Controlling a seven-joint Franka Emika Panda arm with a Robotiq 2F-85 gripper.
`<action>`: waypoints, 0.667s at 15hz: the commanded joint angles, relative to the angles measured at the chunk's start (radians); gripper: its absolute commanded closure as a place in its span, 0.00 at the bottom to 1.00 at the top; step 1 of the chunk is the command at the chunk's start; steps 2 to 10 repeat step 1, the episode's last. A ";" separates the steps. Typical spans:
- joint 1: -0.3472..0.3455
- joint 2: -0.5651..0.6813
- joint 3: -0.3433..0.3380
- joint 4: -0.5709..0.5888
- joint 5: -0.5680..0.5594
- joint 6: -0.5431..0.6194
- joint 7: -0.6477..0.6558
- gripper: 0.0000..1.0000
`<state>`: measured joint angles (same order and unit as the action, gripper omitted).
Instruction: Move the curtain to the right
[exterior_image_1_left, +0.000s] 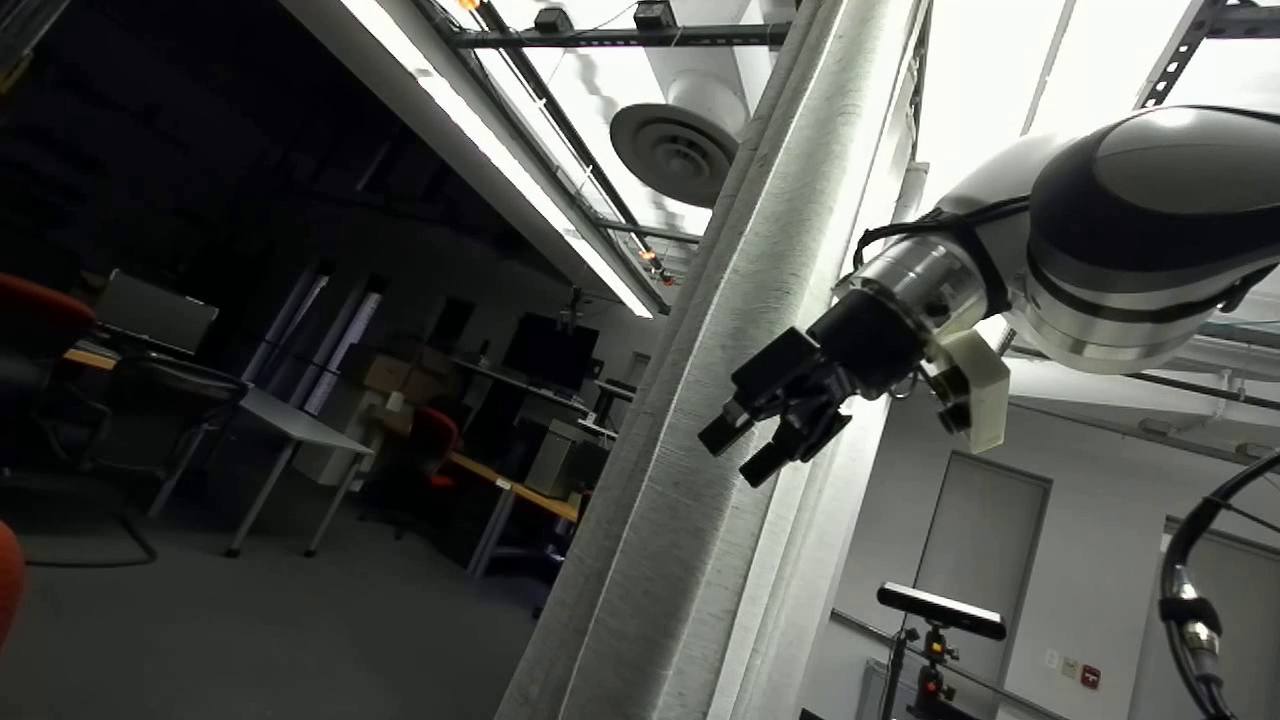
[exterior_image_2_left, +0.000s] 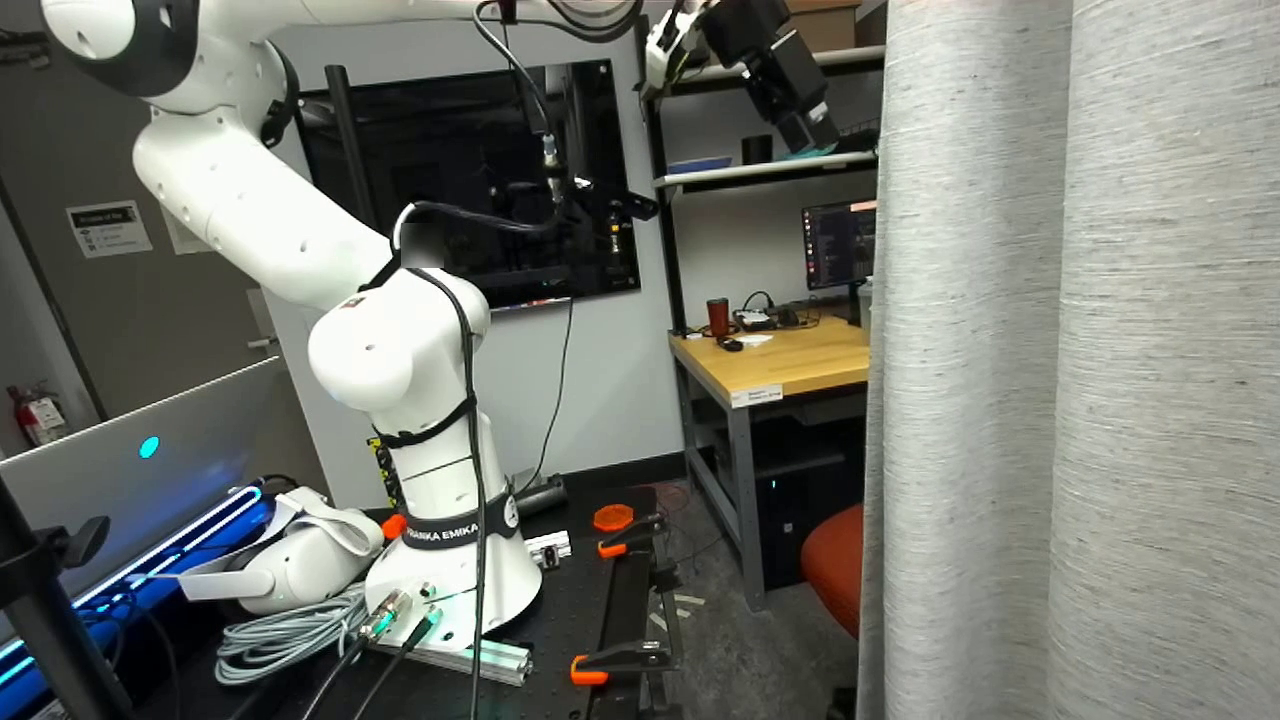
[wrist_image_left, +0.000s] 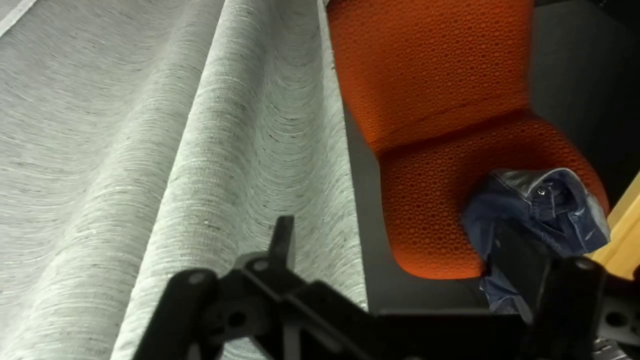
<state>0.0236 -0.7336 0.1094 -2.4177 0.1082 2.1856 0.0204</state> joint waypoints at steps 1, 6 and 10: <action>0.018 0.002 -0.013 0.002 -0.015 -0.001 0.011 0.00; 0.018 0.002 -0.013 0.002 -0.015 -0.001 0.011 0.00; 0.018 0.002 -0.013 0.002 -0.015 -0.001 0.011 0.00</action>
